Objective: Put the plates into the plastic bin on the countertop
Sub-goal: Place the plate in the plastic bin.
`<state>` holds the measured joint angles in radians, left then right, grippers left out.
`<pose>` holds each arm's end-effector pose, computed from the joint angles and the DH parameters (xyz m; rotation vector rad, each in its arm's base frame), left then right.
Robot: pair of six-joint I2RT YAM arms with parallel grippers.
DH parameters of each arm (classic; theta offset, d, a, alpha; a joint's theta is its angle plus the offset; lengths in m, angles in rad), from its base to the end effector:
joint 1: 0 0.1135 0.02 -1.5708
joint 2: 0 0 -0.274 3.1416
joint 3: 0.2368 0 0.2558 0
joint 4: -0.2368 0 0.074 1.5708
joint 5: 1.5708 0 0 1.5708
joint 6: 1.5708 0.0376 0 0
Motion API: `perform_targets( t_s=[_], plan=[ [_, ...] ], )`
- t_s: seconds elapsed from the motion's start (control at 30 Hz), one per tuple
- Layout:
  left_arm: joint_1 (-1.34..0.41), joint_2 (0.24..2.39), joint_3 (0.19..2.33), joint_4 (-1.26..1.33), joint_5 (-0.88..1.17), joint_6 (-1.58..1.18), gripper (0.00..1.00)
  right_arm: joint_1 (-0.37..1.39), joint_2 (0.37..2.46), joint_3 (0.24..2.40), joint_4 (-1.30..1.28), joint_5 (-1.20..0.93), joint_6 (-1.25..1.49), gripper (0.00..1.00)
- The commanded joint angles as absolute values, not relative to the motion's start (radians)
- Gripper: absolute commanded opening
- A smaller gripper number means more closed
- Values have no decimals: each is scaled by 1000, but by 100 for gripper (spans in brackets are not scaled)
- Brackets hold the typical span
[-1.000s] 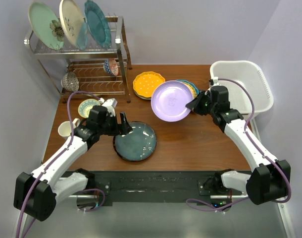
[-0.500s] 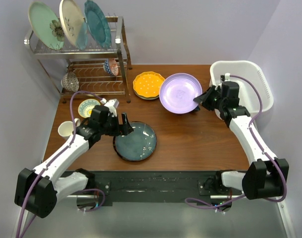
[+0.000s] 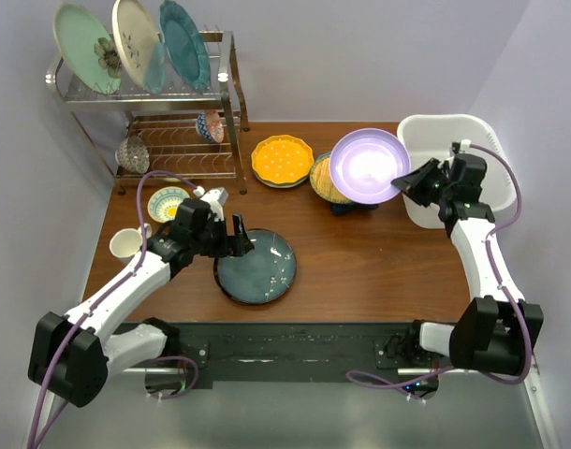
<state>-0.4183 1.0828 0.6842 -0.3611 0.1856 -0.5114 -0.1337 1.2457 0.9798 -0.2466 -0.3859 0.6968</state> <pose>0.2023 -0.0975 0.2379 -0.0160 2.4150 -0.6652 0.2824 -0.0237 0.3123 0.6318 2.0317 0.7402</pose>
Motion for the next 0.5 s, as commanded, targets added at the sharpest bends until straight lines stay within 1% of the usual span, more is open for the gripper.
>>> perform_targets(
  t_s=[0.0, 0.23, 0.47],
  plan=[
    [-425, 1086, 715, -348, 193, -486, 91, -207, 1252, 1009, -172, -481, 718, 0],
    [-428, 1089, 709, -353, 196, -482, 91, -304, 1267, 989, -155, -554, 735, 0],
    [-430, 1095, 704, -351, 196, -477, 91, -363, 1270, 982, -150, -569, 736, 0]
  ],
)
